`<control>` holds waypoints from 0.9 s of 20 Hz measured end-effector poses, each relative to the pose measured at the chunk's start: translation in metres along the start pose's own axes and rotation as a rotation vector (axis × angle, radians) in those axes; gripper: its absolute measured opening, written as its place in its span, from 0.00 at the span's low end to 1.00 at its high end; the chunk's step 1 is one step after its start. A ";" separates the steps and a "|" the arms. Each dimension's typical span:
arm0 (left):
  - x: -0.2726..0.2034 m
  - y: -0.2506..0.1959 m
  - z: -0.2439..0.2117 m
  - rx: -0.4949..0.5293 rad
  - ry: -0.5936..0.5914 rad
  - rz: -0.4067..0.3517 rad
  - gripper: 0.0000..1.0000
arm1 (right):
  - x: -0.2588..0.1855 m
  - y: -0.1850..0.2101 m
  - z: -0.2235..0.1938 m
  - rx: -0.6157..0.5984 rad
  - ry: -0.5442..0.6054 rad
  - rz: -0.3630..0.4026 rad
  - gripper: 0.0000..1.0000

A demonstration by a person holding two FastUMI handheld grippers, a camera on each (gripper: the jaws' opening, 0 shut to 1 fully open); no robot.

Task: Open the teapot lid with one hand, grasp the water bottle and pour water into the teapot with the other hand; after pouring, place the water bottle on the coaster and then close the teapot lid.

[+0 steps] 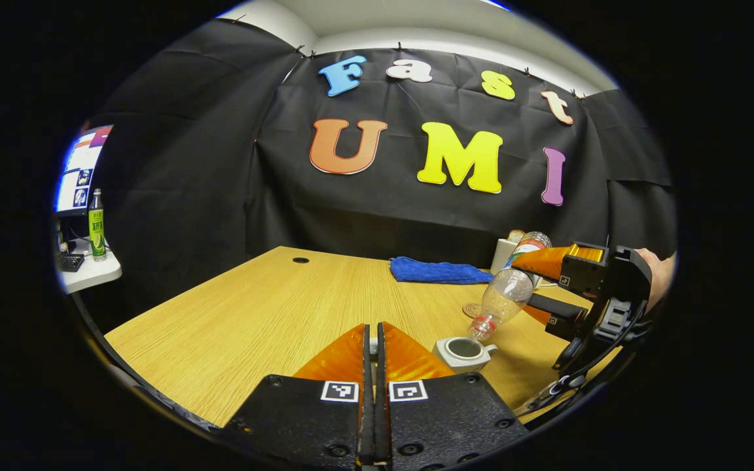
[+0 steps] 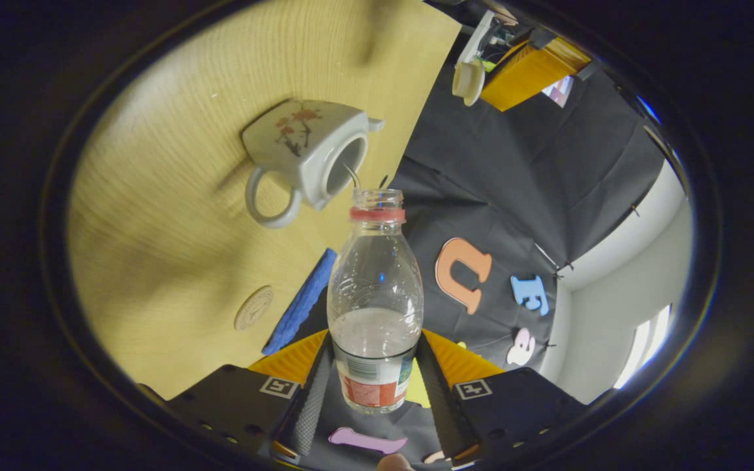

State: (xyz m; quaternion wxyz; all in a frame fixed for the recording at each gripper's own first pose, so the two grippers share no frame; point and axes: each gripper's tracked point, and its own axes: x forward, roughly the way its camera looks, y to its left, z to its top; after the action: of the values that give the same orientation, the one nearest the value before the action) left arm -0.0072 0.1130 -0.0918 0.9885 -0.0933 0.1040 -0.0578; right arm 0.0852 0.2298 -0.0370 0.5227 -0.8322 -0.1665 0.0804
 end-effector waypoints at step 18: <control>0.000 0.004 -0.002 -0.007 0.001 0.008 0.03 | 0.004 0.009 -0.001 0.080 0.001 0.062 0.73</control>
State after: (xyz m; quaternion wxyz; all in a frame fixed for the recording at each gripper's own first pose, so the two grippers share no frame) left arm -0.0075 0.1162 -0.0941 0.9884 -0.0962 0.1049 -0.0533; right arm 0.0915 0.2268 -0.0442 0.5531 -0.8153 -0.1371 0.1028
